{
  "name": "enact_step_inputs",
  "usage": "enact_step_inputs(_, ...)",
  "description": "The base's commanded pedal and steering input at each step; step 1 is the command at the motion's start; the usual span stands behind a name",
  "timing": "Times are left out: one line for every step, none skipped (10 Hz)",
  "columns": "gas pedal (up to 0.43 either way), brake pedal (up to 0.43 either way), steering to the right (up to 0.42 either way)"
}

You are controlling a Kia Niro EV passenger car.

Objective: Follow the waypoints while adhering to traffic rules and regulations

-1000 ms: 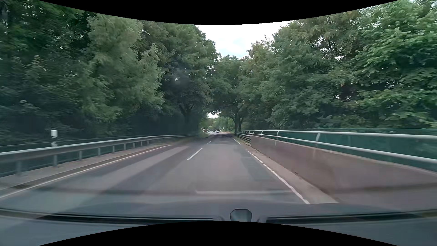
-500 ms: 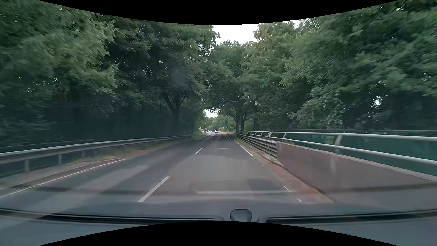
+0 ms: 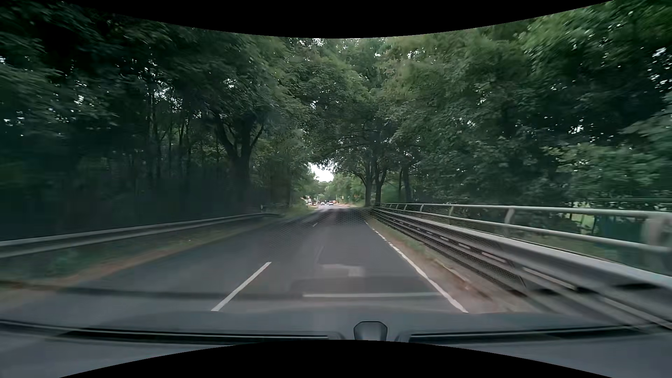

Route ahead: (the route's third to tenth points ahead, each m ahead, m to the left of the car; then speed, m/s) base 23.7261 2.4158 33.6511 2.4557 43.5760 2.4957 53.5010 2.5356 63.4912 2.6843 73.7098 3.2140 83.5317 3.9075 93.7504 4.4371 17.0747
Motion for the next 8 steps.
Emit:
enact_step_inputs(0.000, 0.000, -0.007)
enact_step_inputs(0.000, 0.000, -0.005)
enact_step_inputs(0.000, 0.000, -0.002)
enact_step_inputs(0.000, 0.000, -0.002)
enact_step_inputs(0.000, 0.000, -0.003)
enact_step_inputs(0.000, 0.000, -0.003)
enact_step_inputs(0.000, 0.000, -0.003)
enact_step_inputs(0.000, 0.000, -0.003)
